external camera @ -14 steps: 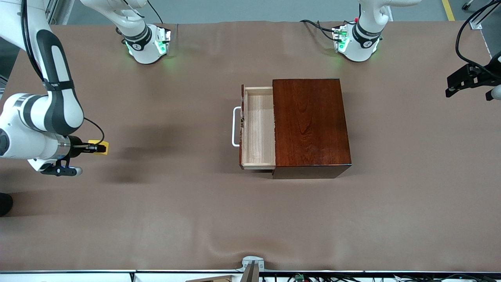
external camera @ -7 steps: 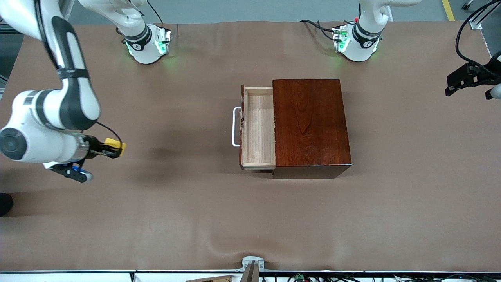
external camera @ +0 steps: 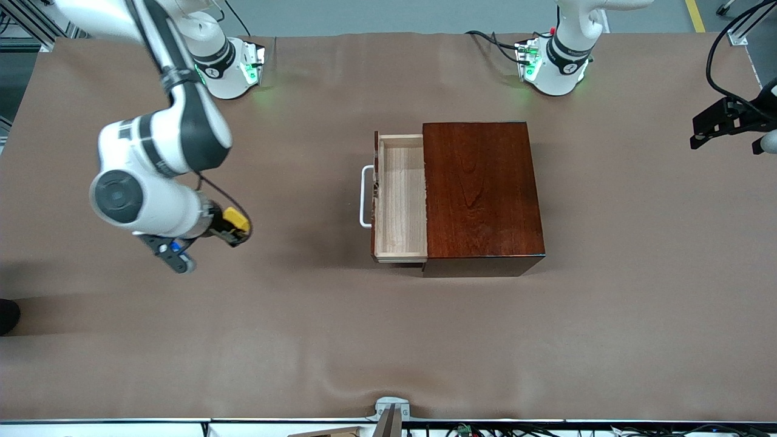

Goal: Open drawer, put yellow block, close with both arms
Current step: 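Carry the yellow cube with the right gripper over the open drawer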

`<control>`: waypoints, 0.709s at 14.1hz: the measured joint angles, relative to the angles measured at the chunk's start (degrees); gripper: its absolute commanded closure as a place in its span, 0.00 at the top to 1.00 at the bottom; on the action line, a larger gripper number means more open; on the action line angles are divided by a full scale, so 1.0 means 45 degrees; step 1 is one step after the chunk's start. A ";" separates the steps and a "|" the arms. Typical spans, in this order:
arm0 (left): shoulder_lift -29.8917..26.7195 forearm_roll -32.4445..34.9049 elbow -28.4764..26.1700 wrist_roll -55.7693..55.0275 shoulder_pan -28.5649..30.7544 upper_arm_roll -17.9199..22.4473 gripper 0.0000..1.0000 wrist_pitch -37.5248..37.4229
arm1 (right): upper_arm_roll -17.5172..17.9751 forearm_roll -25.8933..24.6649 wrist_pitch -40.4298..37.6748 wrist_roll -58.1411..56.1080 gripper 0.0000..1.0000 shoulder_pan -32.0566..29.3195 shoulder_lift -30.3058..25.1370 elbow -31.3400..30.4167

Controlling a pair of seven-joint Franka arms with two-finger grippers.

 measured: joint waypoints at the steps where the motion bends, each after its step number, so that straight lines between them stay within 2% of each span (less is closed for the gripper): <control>1: 0.0000 -0.0005 0.0015 0.0000 0.0000 -0.0001 1.00 0.0001 | 0.0003 0.0034 0.0005 0.0836 0.00 0.0396 0.0000 0.0057; 4: 0.0000 -0.0007 0.0047 0.0000 -0.0001 -0.0005 1.00 0.0001 | 0.0001 0.0750 0.0048 0.2991 0.00 0.1433 0.0001 0.0355; 8: 0.0000 -0.0008 0.0060 0.0000 -0.0001 -0.0006 1.00 0.0001 | -0.0006 0.1109 0.0061 0.5105 0.00 0.2087 0.0000 0.0758; 10: 0.0000 -0.0008 0.0062 0.0000 -0.0001 -0.0006 1.00 0.0001 | 0.0000 0.1225 0.0610 0.6487 0.00 0.2586 0.0022 0.0765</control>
